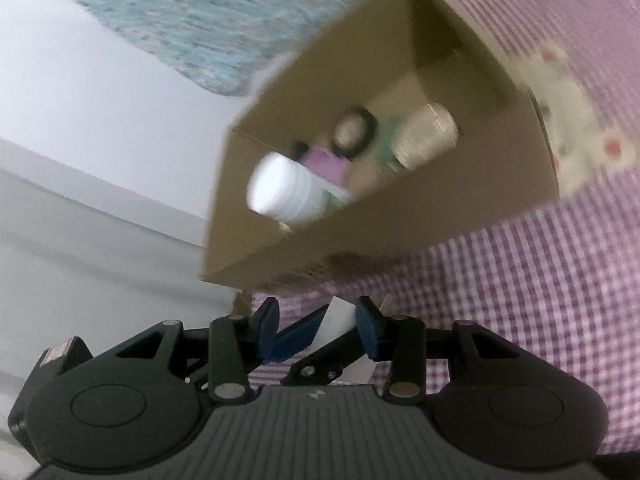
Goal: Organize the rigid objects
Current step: 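Lift the white charger with the right gripper and carry it over the box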
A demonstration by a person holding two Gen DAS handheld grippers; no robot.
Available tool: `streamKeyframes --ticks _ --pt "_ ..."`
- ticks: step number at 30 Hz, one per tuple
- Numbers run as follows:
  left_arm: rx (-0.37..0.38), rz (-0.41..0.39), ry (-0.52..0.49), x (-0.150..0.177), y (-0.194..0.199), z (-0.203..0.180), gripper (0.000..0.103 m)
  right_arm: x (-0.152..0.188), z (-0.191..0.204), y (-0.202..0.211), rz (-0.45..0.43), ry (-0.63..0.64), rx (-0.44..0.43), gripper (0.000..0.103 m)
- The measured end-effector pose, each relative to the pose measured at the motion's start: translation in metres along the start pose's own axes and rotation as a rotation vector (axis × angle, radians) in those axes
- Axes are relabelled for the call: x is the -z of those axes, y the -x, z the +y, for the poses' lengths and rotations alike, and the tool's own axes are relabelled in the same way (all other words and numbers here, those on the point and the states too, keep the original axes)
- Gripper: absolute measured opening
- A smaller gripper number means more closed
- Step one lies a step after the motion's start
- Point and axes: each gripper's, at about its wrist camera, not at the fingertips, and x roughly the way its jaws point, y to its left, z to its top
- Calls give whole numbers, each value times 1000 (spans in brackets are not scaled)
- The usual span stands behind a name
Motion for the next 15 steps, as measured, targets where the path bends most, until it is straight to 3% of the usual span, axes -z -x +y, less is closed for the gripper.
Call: streamKeyframes --ticks 4,9,12,15 --pt "-2 -71 -2 -38 21 0 26 -22 27 28 -64 80 -33 46" --pt "6 -99 -1 -98 14 6 26 -66 61 52 -133 203 -33 46" --pt "31 -59 22 -125 -11 18 26 -98 66 50 -141 238 -14 46" --pt "60 43 61 -149 -46 34 26 -131 59 32 -103 245 9 46"
